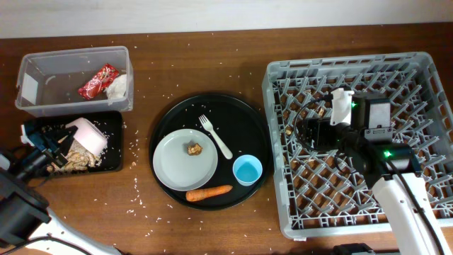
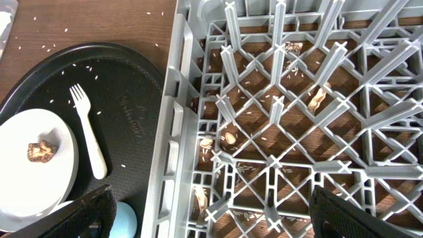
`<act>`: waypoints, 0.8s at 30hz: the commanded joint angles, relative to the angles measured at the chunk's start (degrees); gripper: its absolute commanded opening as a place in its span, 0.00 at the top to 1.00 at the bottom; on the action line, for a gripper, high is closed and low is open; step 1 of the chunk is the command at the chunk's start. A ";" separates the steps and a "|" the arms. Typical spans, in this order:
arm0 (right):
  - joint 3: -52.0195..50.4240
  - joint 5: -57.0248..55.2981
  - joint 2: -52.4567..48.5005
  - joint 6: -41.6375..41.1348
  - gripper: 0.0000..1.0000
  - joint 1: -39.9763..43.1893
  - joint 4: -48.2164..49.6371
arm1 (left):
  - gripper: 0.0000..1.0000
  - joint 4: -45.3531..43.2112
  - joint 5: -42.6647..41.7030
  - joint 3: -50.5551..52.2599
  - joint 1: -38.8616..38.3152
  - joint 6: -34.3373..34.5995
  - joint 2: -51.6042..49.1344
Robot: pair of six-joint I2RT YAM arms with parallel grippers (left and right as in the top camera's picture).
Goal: Sort waste into correct bins and load items into the dishwasher rack
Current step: 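Tip the pink bowl over the black tray to dump the rice, then return the empty pink bowl to the round tray with the left gripper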
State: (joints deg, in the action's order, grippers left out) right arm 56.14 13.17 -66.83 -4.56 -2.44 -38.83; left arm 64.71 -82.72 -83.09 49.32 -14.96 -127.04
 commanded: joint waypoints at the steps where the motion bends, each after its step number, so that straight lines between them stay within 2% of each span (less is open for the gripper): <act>1: 0.87 -0.26 -0.09 -0.33 0.08 0.26 0.00 | 0.99 4.15 -7.48 -0.07 -0.09 -1.88 0.92; 6: 0.87 -0.26 -0.09 -0.33 0.08 0.26 0.00 | 1.00 5.55 -7.50 -0.11 -0.28 -0.70 5.27; 7: 0.87 -0.26 -0.09 -0.33 0.08 0.26 0.00 | 1.00 14.23 -7.50 -0.11 -0.52 -1.55 5.77; 8: 0.87 -0.26 -0.09 -0.33 0.08 0.26 0.00 | 1.00 17.18 -7.48 -0.52 -0.57 -6.05 6.47; 9: 0.87 -0.26 -0.09 -0.33 0.08 0.26 0.04 | 0.99 14.34 -7.21 -1.18 -0.39 -8.50 6.84; 11: 0.87 -0.26 -0.09 -0.33 0.08 0.26 0.00 | 1.00 12.50 -7.37 -1.18 -0.28 -8.52 6.78; 16: 0.87 -0.26 -0.09 -0.33 0.08 0.26 0.02 | 1.00 12.90 -6.38 -2.89 -1.77 -10.32 11.28; 20: 0.87 -0.28 -0.09 -0.33 0.08 0.26 0.07 | 1.00 12.87 2.99 -13.22 -6.97 -10.25 19.54; 24: 0.87 -0.11 -0.09 -0.37 0.08 0.24 0.96 | 1.00 11.41 25.90 -24.85 -21.57 -10.21 25.53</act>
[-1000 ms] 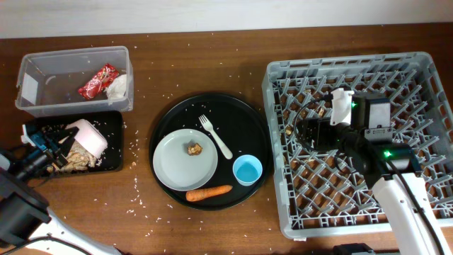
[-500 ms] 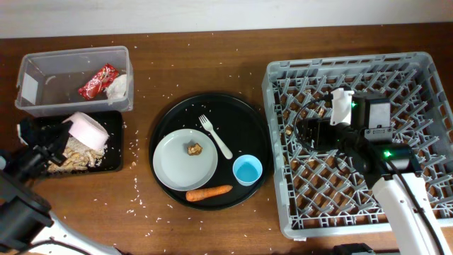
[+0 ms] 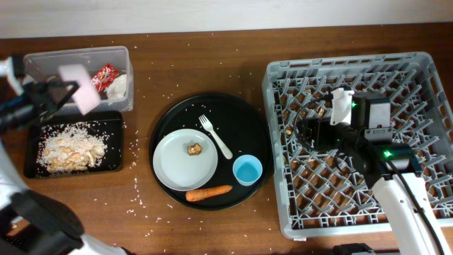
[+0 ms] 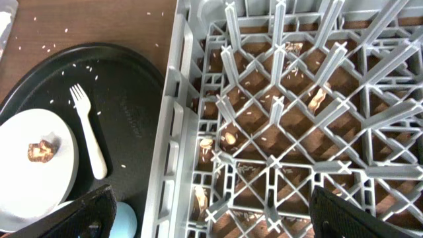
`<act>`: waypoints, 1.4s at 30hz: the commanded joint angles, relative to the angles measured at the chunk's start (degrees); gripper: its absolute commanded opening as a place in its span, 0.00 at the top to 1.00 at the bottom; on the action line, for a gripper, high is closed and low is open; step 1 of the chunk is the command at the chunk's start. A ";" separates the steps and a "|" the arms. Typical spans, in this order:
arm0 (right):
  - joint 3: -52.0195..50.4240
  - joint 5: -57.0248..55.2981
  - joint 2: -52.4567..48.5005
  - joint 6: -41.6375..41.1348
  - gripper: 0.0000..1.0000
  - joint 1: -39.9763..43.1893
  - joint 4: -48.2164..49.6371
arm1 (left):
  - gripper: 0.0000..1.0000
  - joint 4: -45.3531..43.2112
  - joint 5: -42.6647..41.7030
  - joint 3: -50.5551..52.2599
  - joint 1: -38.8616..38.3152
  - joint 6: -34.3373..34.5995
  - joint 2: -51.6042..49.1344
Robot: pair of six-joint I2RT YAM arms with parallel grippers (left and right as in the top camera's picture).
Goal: Sort waste into correct bins and load items into the dishwasher rack
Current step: 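Return the empty pink bowl to the round tray with the left gripper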
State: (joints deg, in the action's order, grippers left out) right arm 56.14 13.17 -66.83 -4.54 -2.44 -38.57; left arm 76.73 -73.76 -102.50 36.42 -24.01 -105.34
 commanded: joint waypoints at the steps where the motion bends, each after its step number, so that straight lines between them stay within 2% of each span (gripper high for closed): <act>1: 0.87 0.28 -0.09 -0.44 0.08 0.22 1.31 | 1.00 -2.75 25.49 -6.62 -14.73 1.31 4.39; 2: 0.87 0.37 -0.09 -0.42 0.08 0.22 1.53 | 1.00 -5.20 30.23 -6.60 -19.74 4.42 4.39; 4: 0.87 0.35 -0.09 -0.39 0.07 0.22 1.53 | 1.00 -8.00 36.06 -6.58 -28.28 5.44 4.07; 6: 0.87 0.35 -0.09 -0.39 0.07 0.22 1.51 | 1.00 -9.22 45.40 -6.58 -35.08 8.35 4.07; 10: 0.87 0.37 -0.09 -0.42 0.07 0.22 1.44 | 1.00 -10.14 60.92 -6.29 -49.07 9.90 4.02; 13: 0.87 0.37 -0.09 -0.42 0.07 0.22 1.18 | 1.00 -10.97 65.51 -6.25 -53.33 12.04 2.47; 15: 0.87 0.35 -0.09 -0.39 0.07 0.22 0.98 | 1.00 -11.17 65.68 -6.25 -55.06 13.97 -0.70; 25: 0.87 0.11 -0.09 -0.37 0.07 0.22 -0.09 | 1.00 -12.26 66.51 -6.25 -60.19 13.92 -16.17; 37: 0.87 0.11 -0.09 -0.35 0.07 0.22 -0.48 | 1.00 -16.70 67.80 -6.25 -70.95 13.90 -23.50; 39: 0.87 0.11 -0.09 -0.37 0.07 0.22 -0.48 | 0.83 -16.41 67.78 -6.25 -70.95 13.97 -24.00; 40: 0.87 0.11 -0.09 -0.37 0.07 0.22 -0.48 | 0.59 -16.26 67.78 -6.27 -70.93 13.94 -23.98; 41: 0.87 0.11 -0.09 -0.37 0.07 0.22 -0.48 | 0.40 -16.28 67.78 -6.49 -70.90 14.08 -23.98; 42: 0.87 0.13 -0.09 -0.37 0.07 0.22 -0.48 | 0.29 -16.28 67.78 -6.82 -70.86 14.38 -23.98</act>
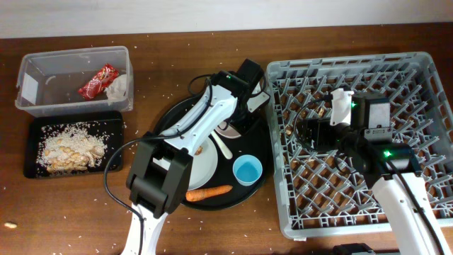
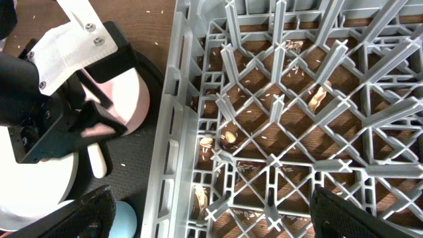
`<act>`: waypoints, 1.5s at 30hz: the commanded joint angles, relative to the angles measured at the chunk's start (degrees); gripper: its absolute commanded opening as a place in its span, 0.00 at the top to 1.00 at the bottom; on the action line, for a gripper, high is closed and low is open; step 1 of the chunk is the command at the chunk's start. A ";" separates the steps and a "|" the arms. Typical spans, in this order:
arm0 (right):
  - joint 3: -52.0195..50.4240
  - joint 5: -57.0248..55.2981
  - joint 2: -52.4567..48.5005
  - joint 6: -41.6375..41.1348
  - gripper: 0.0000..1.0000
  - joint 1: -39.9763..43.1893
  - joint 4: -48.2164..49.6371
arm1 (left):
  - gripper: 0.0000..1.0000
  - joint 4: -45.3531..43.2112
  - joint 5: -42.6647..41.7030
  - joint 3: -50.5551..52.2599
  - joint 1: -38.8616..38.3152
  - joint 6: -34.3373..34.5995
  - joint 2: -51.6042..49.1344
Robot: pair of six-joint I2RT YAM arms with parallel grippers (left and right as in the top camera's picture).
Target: Sort waste into correct bins and load items into the dishwasher rack
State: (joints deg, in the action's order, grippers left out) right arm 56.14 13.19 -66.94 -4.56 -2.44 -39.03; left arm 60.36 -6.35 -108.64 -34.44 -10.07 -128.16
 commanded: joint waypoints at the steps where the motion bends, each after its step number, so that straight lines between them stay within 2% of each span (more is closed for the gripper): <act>1: 0.87 0.09 0.02 -0.35 0.07 0.22 -0.02 | 0.20 0.28 0.37 -1.86 0.26 1.84 -1.14; 5: 0.87 0.09 0.02 -0.33 0.07 0.22 0.04 | 0.13 8.26 0.20 -13.46 2.78 3.43 -1.05; 6: 0.87 0.09 0.02 -0.33 0.07 0.22 0.02 | 0.08 10.95 0.20 -16.98 3.78 4.13 -1.05; 8: 0.87 0.11 0.02 -0.33 0.01 0.22 0.04 | 0.06 16.02 0.20 -23.76 6.12 4.70 -1.05; 9: 0.87 0.13 0.02 -0.35 0.02 0.22 0.46 | 0.01 20.02 0.20 -28.87 8.11 4.68 -1.05; 12: 0.87 0.11 0.02 -0.35 0.02 0.22 0.90 | 0.01 29.20 0.20 -36.11 12.92 6.73 -0.98; 15: 0.87 0.11 0.02 -0.33 0.02 0.22 0.90 | 0.02 35.95 1.88 -36.33 15.41 12.41 1.49; 18: 0.87 0.11 0.02 -0.35 0.01 0.22 0.74 | 0.02 36.37 3.17 -33.57 15.47 13.77 8.35; 20: 0.87 0.11 0.02 -0.35 0.02 0.22 0.44 | 0.02 36.26 3.37 -27.89 14.67 14.16 13.81; 23: 0.87 0.11 0.02 -0.33 0.01 0.22 0.39 | 0.02 29.00 6.73 -9.49 13.42 18.47 22.56; 24: 0.87 0.11 0.02 -0.33 0.02 0.22 0.17 | 0.02 21.86 4.59 0.15 13.33 19.06 26.73; 26: 0.85 0.11 0.02 -0.33 0.02 0.22 -0.39 | 0.08 2.62 -1.20 23.89 13.05 19.04 35.69; 28: 0.87 0.11 0.02 -0.33 0.01 0.22 -1.55 | 0.09 -6.97 -1.20 36.79 13.05 18.12 36.81; 29: 0.85 0.11 0.02 -0.35 0.02 0.22 -1.97 | 0.22 -11.13 -1.36 41.35 13.05 18.12 36.48; 31: 0.81 0.11 0.02 -0.35 0.01 0.22 -2.45 | 0.38 -15.54 -1.40 45.53 13.05 18.08 36.24; 34: 0.76 0.11 0.02 -0.33 0.01 0.22 -2.78 | 0.43 -16.68 -1.38 46.10 10.54 14.16 36.24; 36: 0.76 0.11 0.02 -0.35 0.01 0.22 -2.78 | 0.55 -17.92 -1.11 46.10 5.97 9.79 35.23; 39: 0.76 0.11 0.02 -0.33 0.02 0.22 -2.78 | 0.55 -20.09 1.38 46.01 1.38 9.57 31.10; 45: 0.76 0.11 0.02 -0.35 0.02 0.22 -2.56 | 0.57 -20.24 1.42 45.07 1.20 9.53 28.35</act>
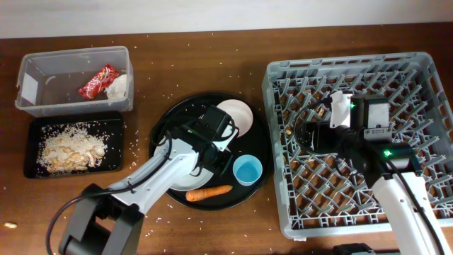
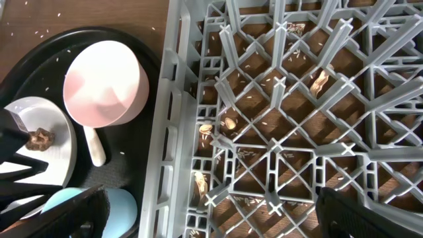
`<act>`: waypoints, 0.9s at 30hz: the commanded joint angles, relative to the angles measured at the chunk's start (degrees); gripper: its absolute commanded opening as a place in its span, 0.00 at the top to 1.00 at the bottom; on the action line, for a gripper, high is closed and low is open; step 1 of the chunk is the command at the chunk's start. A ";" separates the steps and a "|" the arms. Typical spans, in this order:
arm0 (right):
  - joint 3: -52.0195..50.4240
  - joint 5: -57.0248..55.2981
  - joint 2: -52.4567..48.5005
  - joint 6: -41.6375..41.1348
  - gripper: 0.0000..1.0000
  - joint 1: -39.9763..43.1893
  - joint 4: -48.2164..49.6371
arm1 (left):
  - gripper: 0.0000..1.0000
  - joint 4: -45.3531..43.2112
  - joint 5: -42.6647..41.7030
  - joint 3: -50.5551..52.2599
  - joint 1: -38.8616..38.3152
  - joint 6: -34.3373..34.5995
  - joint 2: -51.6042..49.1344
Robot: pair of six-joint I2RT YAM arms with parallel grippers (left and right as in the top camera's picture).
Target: Sort waste into correct bins and load items into the dishwasher rack
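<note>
A pink bowl (image 1: 236,116) (image 2: 104,92) sits upright on the round black tray (image 1: 166,120), at its edge nearest the grey dishwasher rack (image 1: 417,71) (image 2: 277,119). My left gripper (image 1: 209,145) hangs open just left of the bowl, over the white plate (image 2: 23,125) with its brown food bit (image 2: 39,139). A white fork (image 2: 96,149) lies partly under the bowl. The blue cup (image 1: 248,170) (image 2: 114,209) and a carrot (image 1: 209,192) lie on the tray's near side. My right gripper (image 1: 310,134) (image 2: 218,218) is open and empty above the rack's left part.
A clear bin (image 1: 32,85) with a red wrapper (image 1: 98,80) stands far left. In front of it is a black tray (image 1: 117,142) holding a rice heap. Rice grains and food scraps lie across the table and under the rack's grid.
The pink bowl, which my left gripper held over the tray by the rack, now rests on the tray. That gripper has let go and drawn back over the white plate. My right gripper barely shifted.
My left gripper first held the pink bowl tipped over the black tray at far left. Then it held the bowl near the clear bin, with a rice heap left in that tray. Later the bowl was over the round tray, where it now sits released.
</note>
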State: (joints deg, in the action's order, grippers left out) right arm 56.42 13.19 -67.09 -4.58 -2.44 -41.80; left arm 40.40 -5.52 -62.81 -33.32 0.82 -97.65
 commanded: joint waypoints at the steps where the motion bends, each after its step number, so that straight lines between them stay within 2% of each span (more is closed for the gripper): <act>1: 0.48 0.11 0.17 -0.33 0.02 0.22 0.20 | 0.57 0.15 0.57 -1.22 0.09 -1.36 -2.86; 6: 0.48 0.11 0.17 -0.33 0.02 0.22 0.22 | 0.60 5.68 0.61 -7.45 0.09 -1.33 -10.01; 8: 0.48 0.11 0.17 -0.31 0.02 0.22 0.22 | 0.66 7.74 0.63 -9.68 0.09 -1.33 -12.44; 10: 0.48 0.09 0.17 -0.31 0.02 0.22 0.22 | 0.76 9.03 1.11 -11.17 0.09 -0.98 -13.70; 12: 0.48 0.09 0.17 -0.31 0.02 0.22 0.22 | 0.79 11.21 10.14 -11.19 0.09 4.57 -13.97; 14: 0.48 0.09 0.17 -0.31 0.02 0.22 0.33 | 0.79 11.58 16.63 -11.17 0.09 5.60 -15.04; 20: 0.48 0.09 0.17 -0.31 0.02 0.22 0.37 | 0.80 11.56 16.76 -11.17 0.09 4.63 -15.93; 22: 0.48 0.09 0.17 -0.31 0.01 0.22 0.37 | 0.88 11.67 16.74 -11.17 -0.09 4.31 -15.93; 23: 0.48 0.09 0.17 -0.31 0.01 0.22 0.37 | 0.99 11.76 16.79 -11.17 -0.07 4.31 -15.93; 27: 0.48 0.09 0.17 -0.31 0.01 0.22 0.37 | 0.99 12.87 16.76 -11.56 -0.07 4.33 -15.85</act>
State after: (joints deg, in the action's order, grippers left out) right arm 56.42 13.19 -67.09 -4.54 -2.44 -41.60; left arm 52.21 11.40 -74.11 -33.67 4.95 -112.62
